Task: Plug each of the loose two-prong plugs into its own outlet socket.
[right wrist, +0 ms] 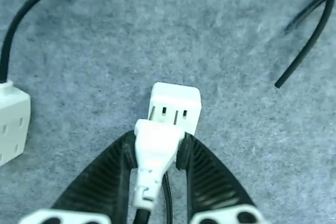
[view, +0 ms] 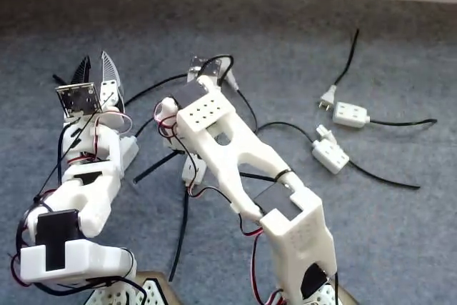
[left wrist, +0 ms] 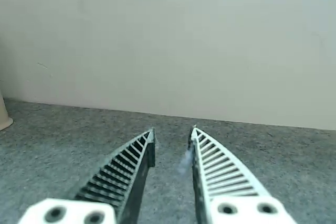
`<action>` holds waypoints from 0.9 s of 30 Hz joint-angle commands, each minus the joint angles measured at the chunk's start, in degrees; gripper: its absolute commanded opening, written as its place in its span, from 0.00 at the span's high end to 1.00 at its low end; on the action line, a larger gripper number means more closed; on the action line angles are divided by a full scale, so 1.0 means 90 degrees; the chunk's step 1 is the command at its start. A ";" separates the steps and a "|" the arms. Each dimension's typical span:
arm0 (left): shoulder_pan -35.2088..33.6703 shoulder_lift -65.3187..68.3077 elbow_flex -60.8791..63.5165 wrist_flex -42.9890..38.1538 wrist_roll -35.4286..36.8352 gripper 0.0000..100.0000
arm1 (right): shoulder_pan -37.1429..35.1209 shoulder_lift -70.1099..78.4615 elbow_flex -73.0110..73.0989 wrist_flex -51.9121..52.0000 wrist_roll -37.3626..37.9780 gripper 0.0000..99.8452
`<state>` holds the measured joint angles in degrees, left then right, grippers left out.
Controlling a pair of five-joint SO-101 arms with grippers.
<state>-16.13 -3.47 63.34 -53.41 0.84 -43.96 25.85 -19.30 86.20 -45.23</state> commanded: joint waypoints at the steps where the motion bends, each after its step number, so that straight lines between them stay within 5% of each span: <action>1: 0.0073 -0.0034 -0.0034 -0.0049 -0.0010 0.88 | 0.0044 -0.0454 0.0181 -0.0083 -0.0078 0.99; 27: 0.0073 -0.0034 -0.0034 -0.0049 -0.0010 0.88 | 0.0288 -0.0454 0.0855 -0.0943 -0.0078 0.99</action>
<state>-16.13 -3.47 63.34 -53.41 0.84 -42.46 24.70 -11.74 79.08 -45.41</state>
